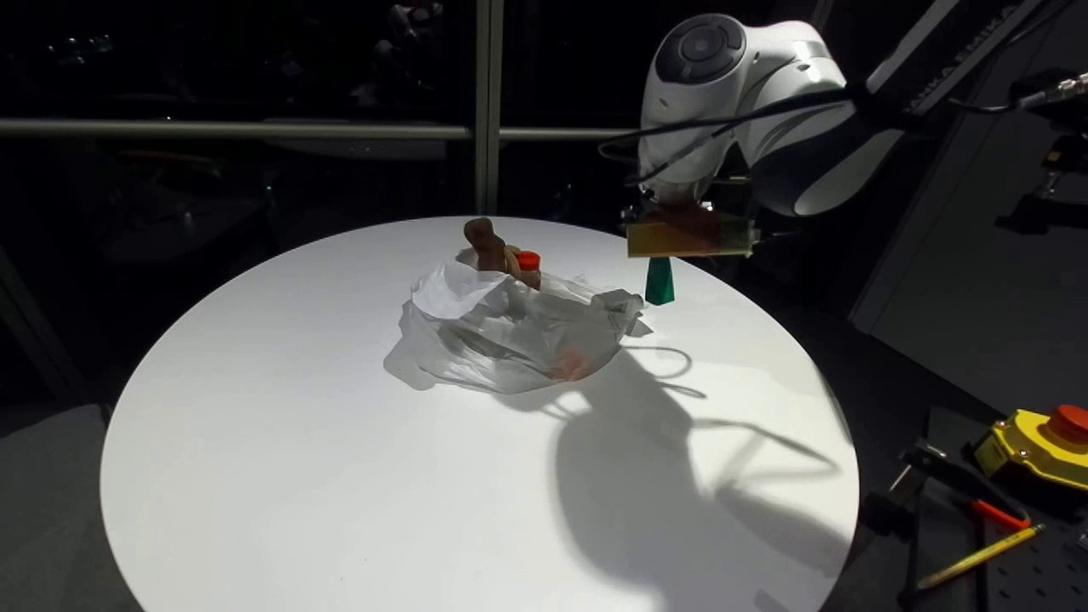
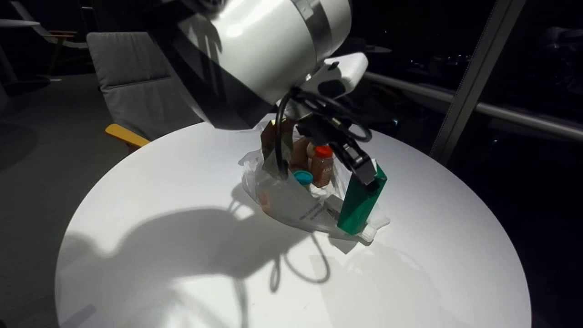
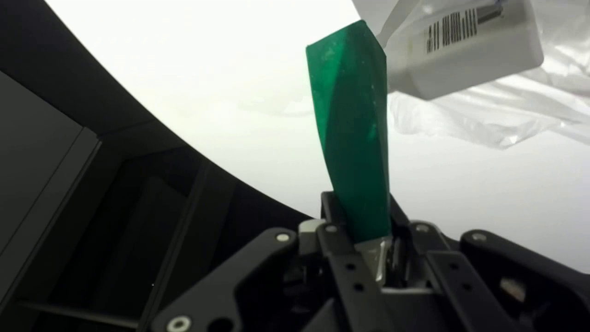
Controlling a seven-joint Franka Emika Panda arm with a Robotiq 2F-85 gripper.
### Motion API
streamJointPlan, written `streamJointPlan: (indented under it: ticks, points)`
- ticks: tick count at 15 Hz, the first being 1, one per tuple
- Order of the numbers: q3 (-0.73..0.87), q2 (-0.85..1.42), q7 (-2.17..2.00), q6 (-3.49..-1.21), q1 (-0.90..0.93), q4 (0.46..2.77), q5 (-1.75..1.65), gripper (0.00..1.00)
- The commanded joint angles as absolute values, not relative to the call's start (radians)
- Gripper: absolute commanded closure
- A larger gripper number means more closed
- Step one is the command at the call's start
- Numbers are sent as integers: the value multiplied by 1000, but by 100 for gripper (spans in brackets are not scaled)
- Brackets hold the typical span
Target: Take everything out of the plastic bag
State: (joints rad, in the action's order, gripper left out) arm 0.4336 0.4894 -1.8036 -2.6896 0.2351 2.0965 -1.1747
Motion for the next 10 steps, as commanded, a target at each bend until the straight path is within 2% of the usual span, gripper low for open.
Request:
streamJointPlan:
  ticks: [1, 10]
  points:
    - [450, 591, -1910, -2726, 249, 2032, -1226, 94]
    - [473, 639, -2010, -2699, 271, 2056, -1259, 94]
